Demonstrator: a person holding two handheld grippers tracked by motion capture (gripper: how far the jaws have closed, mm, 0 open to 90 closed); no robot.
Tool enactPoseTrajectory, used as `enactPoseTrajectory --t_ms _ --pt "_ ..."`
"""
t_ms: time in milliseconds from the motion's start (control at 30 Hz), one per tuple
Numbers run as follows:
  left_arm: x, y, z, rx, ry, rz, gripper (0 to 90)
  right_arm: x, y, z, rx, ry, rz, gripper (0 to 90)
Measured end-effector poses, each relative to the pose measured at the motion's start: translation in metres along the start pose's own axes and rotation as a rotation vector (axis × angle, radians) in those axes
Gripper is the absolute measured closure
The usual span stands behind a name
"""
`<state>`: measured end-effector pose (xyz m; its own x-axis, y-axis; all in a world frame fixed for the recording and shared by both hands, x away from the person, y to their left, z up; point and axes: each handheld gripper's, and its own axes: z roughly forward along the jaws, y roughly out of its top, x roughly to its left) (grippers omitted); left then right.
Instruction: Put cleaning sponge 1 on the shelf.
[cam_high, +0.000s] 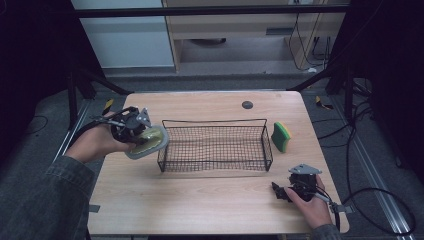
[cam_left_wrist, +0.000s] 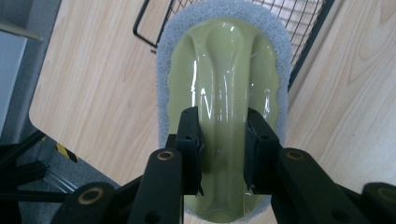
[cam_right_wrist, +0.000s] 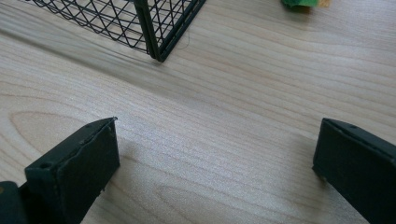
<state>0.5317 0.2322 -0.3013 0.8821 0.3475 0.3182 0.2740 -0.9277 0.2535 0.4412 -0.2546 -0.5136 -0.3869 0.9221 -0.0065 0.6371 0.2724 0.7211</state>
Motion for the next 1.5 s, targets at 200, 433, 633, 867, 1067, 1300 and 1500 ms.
enactPoseTrajectory --t_ms 200,433,633,867,1067,1300,1500 --pt "-0.001 0.02 0.002 -0.01 0.005 0.025 70.7 0.0 0.0 0.0 -0.002 0.002 -0.001 0.5" --pt "-0.001 0.037 0.005 -0.011 0.009 0.044 70.7 0.0 0.0 0.0 -0.002 0.003 -0.002 0.5" --pt "-0.003 0.051 0.006 -0.011 0.016 0.063 70.7 0.0 0.0 0.0 -0.002 0.003 -0.002 0.5" --pt "-0.006 0.067 0.009 -0.019 0.026 0.085 70.7 0.0 0.0 0.0 -0.002 0.004 -0.002 0.5" --pt "-0.008 0.078 0.015 -0.021 0.029 0.099 70.7 0.0 0.0 0.0 -0.002 0.004 -0.002 0.5" --pt "-0.01 0.084 0.017 -0.026 0.027 0.104 70.7 -0.001 0.0 0.001 -0.003 0.004 -0.005 0.5" --pt "-0.012 0.089 0.02 -0.029 0.021 0.103 70.7 -0.001 0.0 0.001 -0.003 0.004 -0.005 0.5"
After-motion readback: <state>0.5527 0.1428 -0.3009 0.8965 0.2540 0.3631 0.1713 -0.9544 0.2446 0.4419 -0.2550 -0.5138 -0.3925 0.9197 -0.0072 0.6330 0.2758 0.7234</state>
